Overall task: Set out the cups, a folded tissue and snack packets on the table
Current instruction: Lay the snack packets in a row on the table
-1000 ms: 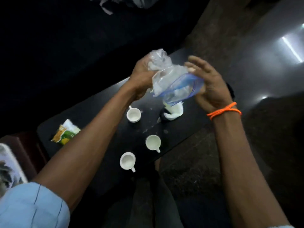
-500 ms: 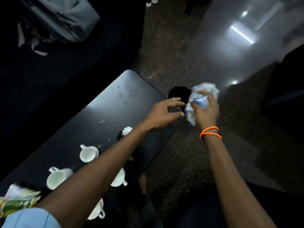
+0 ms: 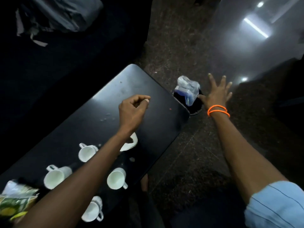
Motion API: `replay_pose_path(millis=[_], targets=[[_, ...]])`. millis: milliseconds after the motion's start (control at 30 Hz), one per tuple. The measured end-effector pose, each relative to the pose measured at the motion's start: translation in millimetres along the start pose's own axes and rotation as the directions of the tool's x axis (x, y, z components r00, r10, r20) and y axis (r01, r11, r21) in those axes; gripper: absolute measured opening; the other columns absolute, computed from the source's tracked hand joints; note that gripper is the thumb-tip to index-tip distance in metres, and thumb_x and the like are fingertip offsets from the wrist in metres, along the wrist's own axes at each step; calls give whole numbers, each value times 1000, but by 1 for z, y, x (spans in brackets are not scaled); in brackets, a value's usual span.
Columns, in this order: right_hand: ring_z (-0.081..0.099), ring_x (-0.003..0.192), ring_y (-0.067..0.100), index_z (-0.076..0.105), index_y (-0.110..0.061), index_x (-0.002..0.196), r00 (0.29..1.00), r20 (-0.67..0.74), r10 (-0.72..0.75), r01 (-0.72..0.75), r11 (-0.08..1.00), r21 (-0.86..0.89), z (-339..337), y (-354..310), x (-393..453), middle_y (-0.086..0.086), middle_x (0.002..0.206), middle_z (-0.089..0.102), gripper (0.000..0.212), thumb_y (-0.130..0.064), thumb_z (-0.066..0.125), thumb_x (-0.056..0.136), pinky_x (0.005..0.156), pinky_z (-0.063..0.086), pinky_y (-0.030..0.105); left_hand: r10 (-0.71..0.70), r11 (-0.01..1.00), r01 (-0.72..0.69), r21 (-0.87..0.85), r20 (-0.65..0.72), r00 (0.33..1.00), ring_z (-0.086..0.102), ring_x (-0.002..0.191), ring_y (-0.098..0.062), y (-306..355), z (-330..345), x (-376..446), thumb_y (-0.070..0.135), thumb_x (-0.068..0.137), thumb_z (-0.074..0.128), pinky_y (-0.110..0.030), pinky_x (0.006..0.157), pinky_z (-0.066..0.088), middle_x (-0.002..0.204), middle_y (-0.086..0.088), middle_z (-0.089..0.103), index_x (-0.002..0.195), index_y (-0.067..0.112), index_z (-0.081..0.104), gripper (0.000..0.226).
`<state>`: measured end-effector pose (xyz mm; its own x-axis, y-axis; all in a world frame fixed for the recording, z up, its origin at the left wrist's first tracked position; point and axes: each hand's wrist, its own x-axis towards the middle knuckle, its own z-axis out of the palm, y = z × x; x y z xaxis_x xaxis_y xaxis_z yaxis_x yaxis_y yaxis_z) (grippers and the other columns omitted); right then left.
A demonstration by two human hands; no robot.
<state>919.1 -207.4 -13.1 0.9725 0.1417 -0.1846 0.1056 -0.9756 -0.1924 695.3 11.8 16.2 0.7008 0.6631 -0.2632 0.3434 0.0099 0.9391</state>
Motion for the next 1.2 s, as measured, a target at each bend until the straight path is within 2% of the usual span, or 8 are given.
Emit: replay_pose_path(millis=[267, 433, 667, 800, 867, 1000, 1100, 1200], targets=[[25, 151, 40, 37, -29, 155, 972, 61, -228, 217, 965, 147, 33, -109, -43, 23, 162, 26, 83, -27, 77, 83, 116, 32, 60, -48, 994, 25, -110, -206, 977, 78, 77, -21, -19, -97, -13, 18, 87, 67, -52, 81, 64, 81, -2, 80, 91, 13, 82, 17], [38, 145, 36, 42, -16, 153, 850, 65, -523, 482, 821, 304, 47, -235, -104, 24, 154, 39, 77, -22, 76, 84, 118, 33, 40, -85, 982, 1, -191, -430, 899, 75, 72, -17, -42, -193, -42, 10, 88, 64, -48, 79, 65, 80, -7, 78, 92, 13, 80, 17], [51, 134, 28, 48, -14, 149, 612, 63, -788, 675, 562, 477, 78, -380, -261, 14, 145, 53, 70, -20, 74, 85, 116, 39, 34, -243, 969, 140, -202, -706, 665, 75, 71, -12, -123, -341, -129, 16, 86, 66, -39, 73, 65, 75, 6, 78, 89, 28, 79, 18], [66, 108, 30, 59, -12, 138, 467, 229, -854, 683, 513, 521, 111, -420, -372, 16, 127, 65, 58, -18, 76, 83, 101, 50, 36, -338, 914, 360, -187, -842, 421, 74, 86, -20, -188, -402, -203, 21, 88, 66, -43, 84, 59, 87, -2, 78, 91, 17, 80, 15], [68, 100, 33, 69, -9, 121, 375, 383, -844, 692, 529, 491, 133, -424, -423, 16, 112, 71, 40, -19, 75, 83, 91, 53, 38, -437, 836, 500, -224, -823, 362, 73, 95, -29, -214, -415, -236, 25, 89, 64, -38, 83, 56, 93, -8, 79, 93, 15, 80, 19], [69, 101, 35, 72, -15, 104, 247, 632, -734, 792, 529, 305, 177, -391, -509, 12, 105, 74, 29, -29, 75, 79, 82, 53, 36, -754, 579, 789, -206, -504, 422, 72, 101, -38, -261, -406, -280, 38, 97, 62, -40, 89, 57, 108, -22, 76, 99, 5, 78, 38], [64, 109, 39, 55, -15, 124, 254, 734, -629, 821, 541, 179, 204, -352, -546, 16, 121, 65, 59, -42, 78, 77, 88, 54, 42, -876, 478, 719, -504, -215, 431, 66, 96, -29, -274, -379, -300, 43, 98, 61, -41, 86, 57, 111, -12, 69, 98, 16, 70, 28], [64, 111, 42, 41, -15, 131, 300, 742, -600, 778, 604, 174, 221, -331, -556, 18, 126, 62, 63, -31, 75, 81, 88, 55, 47, -871, 414, 557, -720, -134, 473, 64, 110, -27, -286, -360, -302, 36, 97, 66, -40, 89, 54, 127, -8, 64, 141, 16, 51, 51]])
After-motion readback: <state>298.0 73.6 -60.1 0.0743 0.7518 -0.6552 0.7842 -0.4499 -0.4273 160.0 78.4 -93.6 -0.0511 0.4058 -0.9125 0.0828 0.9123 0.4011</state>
